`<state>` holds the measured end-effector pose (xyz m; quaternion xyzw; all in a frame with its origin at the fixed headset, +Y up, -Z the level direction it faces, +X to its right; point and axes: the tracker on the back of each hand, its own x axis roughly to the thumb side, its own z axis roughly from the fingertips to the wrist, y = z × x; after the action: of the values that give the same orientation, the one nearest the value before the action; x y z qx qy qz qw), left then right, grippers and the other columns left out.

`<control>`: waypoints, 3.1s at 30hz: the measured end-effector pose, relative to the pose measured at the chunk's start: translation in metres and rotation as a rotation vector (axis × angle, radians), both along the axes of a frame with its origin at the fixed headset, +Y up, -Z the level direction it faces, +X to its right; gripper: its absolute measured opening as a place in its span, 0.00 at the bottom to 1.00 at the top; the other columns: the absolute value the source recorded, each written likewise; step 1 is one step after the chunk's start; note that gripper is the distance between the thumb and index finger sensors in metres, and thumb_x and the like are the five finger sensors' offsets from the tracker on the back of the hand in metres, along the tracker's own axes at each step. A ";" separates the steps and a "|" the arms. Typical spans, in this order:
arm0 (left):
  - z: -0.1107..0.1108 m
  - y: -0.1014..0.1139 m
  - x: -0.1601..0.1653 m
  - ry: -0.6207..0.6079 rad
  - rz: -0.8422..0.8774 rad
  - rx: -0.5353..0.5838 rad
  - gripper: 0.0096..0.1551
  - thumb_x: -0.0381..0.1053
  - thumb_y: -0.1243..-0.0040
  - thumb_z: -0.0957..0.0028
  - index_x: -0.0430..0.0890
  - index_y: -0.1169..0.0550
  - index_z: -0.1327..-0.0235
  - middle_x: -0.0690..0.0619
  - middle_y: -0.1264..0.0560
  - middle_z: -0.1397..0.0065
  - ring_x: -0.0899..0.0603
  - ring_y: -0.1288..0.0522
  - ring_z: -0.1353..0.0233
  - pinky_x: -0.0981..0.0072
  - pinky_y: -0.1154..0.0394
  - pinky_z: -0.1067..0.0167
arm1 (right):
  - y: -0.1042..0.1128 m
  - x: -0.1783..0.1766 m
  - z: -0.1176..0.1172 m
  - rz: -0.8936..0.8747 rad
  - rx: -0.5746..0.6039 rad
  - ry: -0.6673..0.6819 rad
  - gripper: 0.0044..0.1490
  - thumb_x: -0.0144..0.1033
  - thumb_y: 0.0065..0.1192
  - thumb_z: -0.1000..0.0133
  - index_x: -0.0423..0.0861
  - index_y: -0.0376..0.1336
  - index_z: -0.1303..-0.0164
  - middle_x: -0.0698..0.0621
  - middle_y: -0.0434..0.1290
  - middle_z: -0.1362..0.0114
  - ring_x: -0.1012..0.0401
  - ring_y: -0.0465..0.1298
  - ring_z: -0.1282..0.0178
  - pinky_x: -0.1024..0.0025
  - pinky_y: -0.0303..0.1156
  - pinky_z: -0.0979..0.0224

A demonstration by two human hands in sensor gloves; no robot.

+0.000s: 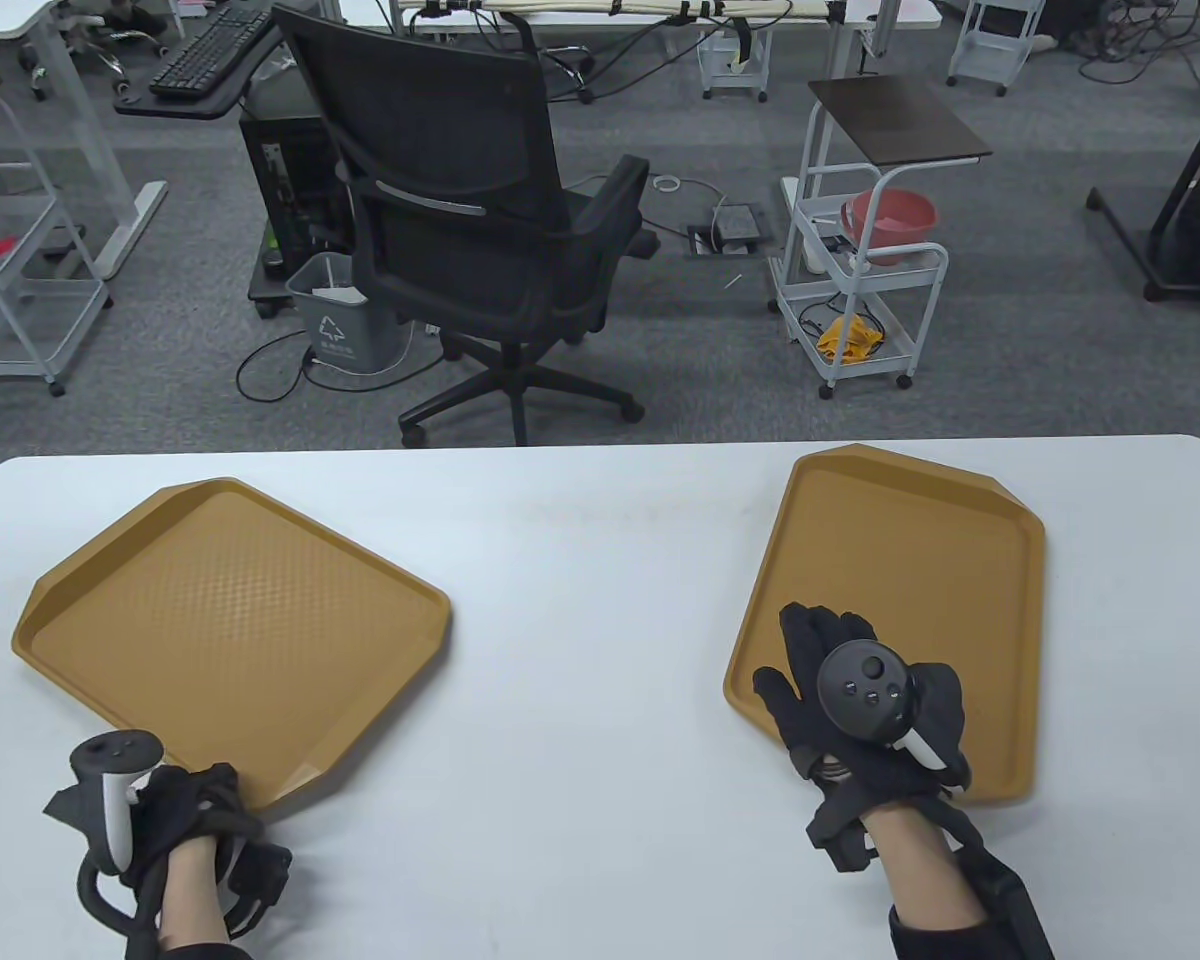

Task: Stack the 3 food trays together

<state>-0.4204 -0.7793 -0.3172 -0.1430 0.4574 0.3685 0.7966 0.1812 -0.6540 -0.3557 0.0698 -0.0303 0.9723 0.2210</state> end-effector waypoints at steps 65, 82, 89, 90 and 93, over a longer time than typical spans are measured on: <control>-0.029 0.111 0.206 -0.750 0.283 0.571 0.37 0.54 0.50 0.40 0.37 0.44 0.26 0.55 0.26 0.35 0.59 0.11 0.52 0.70 0.13 0.50 | -0.026 0.025 -0.008 -0.819 -0.296 -0.118 0.34 0.39 0.54 0.38 0.35 0.55 0.27 0.42 0.78 0.49 0.62 0.86 0.65 0.70 0.82 0.60; -0.001 0.165 0.190 -0.706 -0.932 0.428 0.49 0.75 0.54 0.47 0.57 0.49 0.15 0.52 0.52 0.10 0.34 0.49 0.10 0.31 0.49 0.20 | -0.005 0.066 0.000 -0.765 -0.077 -0.280 0.33 0.38 0.54 0.38 0.35 0.56 0.27 0.40 0.78 0.50 0.60 0.87 0.66 0.68 0.83 0.60; -0.002 0.164 0.194 -0.744 -0.855 0.402 0.47 0.74 0.55 0.46 0.58 0.49 0.15 0.51 0.51 0.10 0.33 0.50 0.10 0.30 0.50 0.20 | -0.001 0.084 0.000 -0.679 -0.021 -0.376 0.33 0.37 0.55 0.38 0.34 0.56 0.27 0.40 0.78 0.49 0.60 0.87 0.66 0.68 0.83 0.60; -0.002 0.164 0.195 -0.751 -0.856 0.400 0.47 0.74 0.55 0.46 0.58 0.49 0.15 0.51 0.51 0.10 0.34 0.49 0.10 0.30 0.50 0.20 | 0.000 0.087 0.001 -0.661 -0.009 -0.390 0.33 0.37 0.55 0.38 0.35 0.56 0.27 0.40 0.78 0.49 0.60 0.87 0.66 0.68 0.83 0.60; -0.001 0.165 0.198 -0.768 -0.843 0.400 0.47 0.74 0.55 0.46 0.58 0.49 0.15 0.52 0.50 0.10 0.34 0.49 0.10 0.30 0.50 0.20 | 0.007 0.100 0.004 -0.582 0.030 -0.458 0.33 0.37 0.55 0.38 0.35 0.56 0.27 0.40 0.78 0.49 0.59 0.87 0.66 0.68 0.83 0.60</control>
<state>-0.2227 -0.6141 -0.3183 0.0802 0.0761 0.0219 0.9936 0.2808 -0.6466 -0.3517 -0.1577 -0.1116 0.8587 0.4747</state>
